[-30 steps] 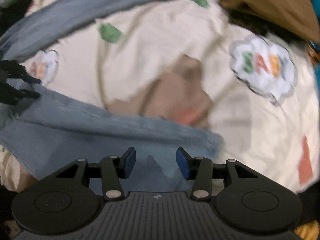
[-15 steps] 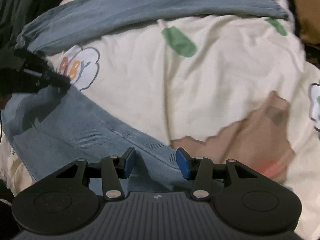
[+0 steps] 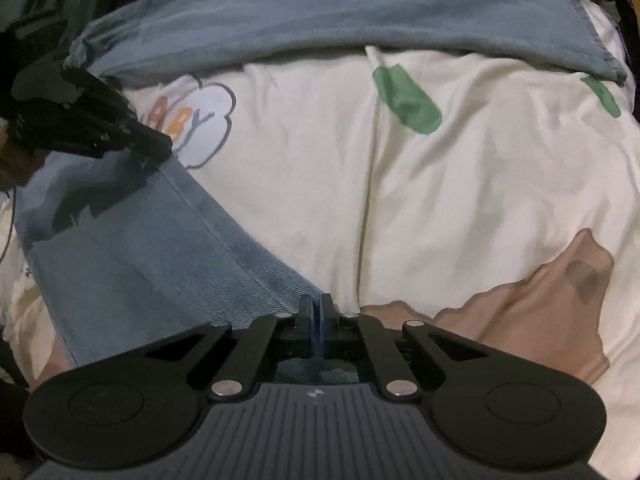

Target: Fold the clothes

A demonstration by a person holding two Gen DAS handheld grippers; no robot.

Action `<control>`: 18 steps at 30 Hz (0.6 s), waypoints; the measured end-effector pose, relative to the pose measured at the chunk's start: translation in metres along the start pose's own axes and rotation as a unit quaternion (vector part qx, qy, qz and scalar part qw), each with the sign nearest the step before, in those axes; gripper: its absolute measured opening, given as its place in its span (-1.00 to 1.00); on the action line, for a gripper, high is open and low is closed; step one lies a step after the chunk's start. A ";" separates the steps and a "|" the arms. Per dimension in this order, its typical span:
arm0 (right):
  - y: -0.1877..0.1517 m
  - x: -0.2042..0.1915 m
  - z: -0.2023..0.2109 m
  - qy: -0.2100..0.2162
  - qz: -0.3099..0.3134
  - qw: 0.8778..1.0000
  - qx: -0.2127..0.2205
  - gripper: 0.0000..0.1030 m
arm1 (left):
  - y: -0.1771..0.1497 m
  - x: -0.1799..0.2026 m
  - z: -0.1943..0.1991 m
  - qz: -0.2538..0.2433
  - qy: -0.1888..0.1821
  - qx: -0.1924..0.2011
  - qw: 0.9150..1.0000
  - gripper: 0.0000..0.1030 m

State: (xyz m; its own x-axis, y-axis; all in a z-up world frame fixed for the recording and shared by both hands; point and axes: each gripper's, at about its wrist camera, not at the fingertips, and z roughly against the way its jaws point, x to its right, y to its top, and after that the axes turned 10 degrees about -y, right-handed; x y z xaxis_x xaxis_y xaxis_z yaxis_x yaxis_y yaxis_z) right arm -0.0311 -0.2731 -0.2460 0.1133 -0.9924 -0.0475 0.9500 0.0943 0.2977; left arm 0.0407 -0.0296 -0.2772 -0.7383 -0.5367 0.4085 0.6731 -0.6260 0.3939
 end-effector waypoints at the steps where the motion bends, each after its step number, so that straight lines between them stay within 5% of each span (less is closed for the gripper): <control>1: 0.001 0.000 0.002 0.000 0.002 1.000 0.001 -1.00 | 0.000 0.000 0.001 0.001 0.000 0.001 1.000 -0.94; 7: 0.008 -0.005 -0.007 -0.030 0.015 0.999 -0.021 -0.86 | 0.000 -0.003 0.002 0.005 0.003 0.005 1.000 -0.96; 9: 0.009 -0.005 -0.012 -0.026 0.012 0.999 -0.032 -0.29 | -0.001 -0.003 0.000 0.007 0.004 0.002 1.000 -0.96; 10: 0.008 -0.006 -0.013 -0.023 0.015 0.999 -0.029 -0.21 | -0.001 -0.003 -0.001 0.006 0.003 0.000 1.000 -0.96; 13: 0.003 -0.015 -0.017 -0.026 0.049 0.998 -0.027 -0.27 | -0.002 -0.001 -0.003 0.004 0.004 -0.003 1.000 -0.96; 15: 0.000 -0.020 -0.017 -0.030 0.066 0.997 -0.021 -0.68 | -0.002 -0.001 -0.003 0.003 0.005 -0.003 1.000 -0.96; 18: 0.000 -0.022 -0.010 -0.041 0.084 0.996 -0.009 -1.00 | -0.001 -0.001 -0.002 0.002 0.012 0.000 1.000 -0.98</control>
State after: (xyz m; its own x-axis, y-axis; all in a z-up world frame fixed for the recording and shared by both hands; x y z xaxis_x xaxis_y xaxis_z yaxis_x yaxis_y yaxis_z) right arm -0.0304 -0.2499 -0.2547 0.2475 -0.9656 0.0801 0.9249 0.2600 0.2772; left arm 0.0405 -0.0294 -0.2804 -0.7367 -0.5523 0.3901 0.6757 -0.6243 0.3921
